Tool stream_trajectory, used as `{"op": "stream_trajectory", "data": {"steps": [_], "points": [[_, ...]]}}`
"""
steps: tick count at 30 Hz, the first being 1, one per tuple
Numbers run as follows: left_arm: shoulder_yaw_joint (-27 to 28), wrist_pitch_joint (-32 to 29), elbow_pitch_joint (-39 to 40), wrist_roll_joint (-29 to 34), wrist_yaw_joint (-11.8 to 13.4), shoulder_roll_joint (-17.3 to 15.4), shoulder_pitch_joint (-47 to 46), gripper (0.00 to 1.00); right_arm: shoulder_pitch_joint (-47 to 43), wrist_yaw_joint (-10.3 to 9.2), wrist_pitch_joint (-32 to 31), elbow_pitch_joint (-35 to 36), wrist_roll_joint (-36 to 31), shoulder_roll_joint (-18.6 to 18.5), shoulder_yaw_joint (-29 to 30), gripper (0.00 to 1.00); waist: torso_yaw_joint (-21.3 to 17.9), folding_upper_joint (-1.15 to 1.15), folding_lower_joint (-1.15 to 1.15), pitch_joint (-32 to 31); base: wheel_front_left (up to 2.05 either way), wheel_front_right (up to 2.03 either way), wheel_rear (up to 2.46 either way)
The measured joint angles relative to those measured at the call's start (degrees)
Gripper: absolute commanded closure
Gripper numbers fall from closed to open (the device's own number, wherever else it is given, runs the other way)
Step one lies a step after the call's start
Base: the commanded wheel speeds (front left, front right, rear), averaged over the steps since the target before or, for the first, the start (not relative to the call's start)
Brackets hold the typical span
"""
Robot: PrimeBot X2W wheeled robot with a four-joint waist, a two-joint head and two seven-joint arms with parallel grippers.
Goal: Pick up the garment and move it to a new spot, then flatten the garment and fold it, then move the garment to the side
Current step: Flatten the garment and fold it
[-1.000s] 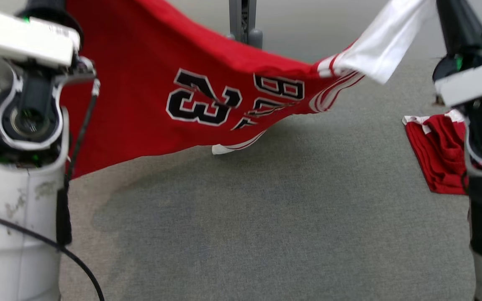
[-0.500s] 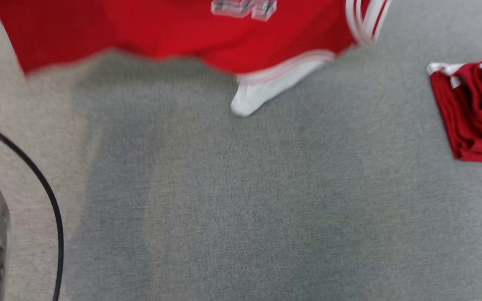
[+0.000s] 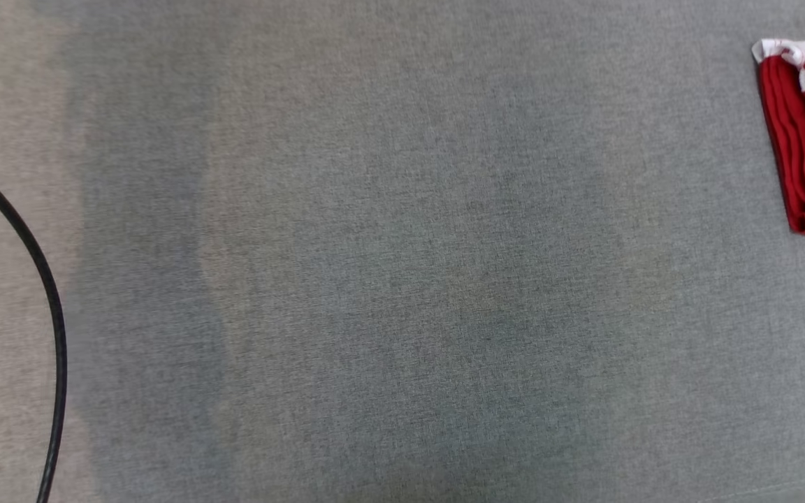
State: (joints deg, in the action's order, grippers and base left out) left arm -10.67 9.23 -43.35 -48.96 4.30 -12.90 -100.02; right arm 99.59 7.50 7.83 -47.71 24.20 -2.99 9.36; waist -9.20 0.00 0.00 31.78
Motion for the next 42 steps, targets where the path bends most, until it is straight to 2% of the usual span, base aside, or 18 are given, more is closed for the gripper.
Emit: {"op": "stream_trajectory", "data": {"steps": [7,13,17,23,28,36,42], "points": [[-0.3,1.7,-7.4,-0.1,-4.2,-0.8,0.7,1.0,-2.4,-0.01,2.1,-1.7,4.8,0.1,-7.0,1.0,-1.2,0.0,0.0,3.9,0.0,0.0,0.0],[-1.4,1.5,-9.3,-1.1,-9.2,-1.5,6.4,1.0,-10.0,-0.01,2.9,1.8,11.0,-0.7,-14.4,1.0,-1.7,0.0,0.0,5.9,0.0,0.0,0.0],[-1.9,1.4,-5.9,-2.7,-11.0,-2.2,12.1,1.0,-17.6,-0.01,3.1,7.8,16.2,-2.9,-19.9,1.0,-1.2,0.0,0.0,4.9,0.0,0.0,0.0],[-2.5,0.2,4.2,-6.1,-11.5,-4.5,26.4,1.0,-33.7,-0.01,2.6,18.9,24.2,-8.2,-24.8,1.0,-0.2,0.0,0.0,1.7,0.0,0.0,0.0],[-2.0,-0.7,14.7,-9.3,-11.1,-5.2,43.0,1.0,-50.7,-0.01,1.5,29.5,29.9,-11.8,-26.2,1.0,0.8,0.0,0.0,-2.1,0.0,0.0,0.0],[0.5,0.9,33.1,-12.6,-4.8,-6.3,73.8,1.0,-78.1,-0.01,0.3,43.9,33.5,-13.0,-26.0,1.0,1.5,0.0,0.0,-9.1,0.0,0.0,0.0],[-0.1,1.7,39.9,-12.6,-1.5,-5.9,87.7,1.0,-90.1,-0.01,-1.8,49.0,33.8,-12.5,-23.5,1.0,1.7,0.0,0.0,-13.2,0.0,0.0,0.0]]}}
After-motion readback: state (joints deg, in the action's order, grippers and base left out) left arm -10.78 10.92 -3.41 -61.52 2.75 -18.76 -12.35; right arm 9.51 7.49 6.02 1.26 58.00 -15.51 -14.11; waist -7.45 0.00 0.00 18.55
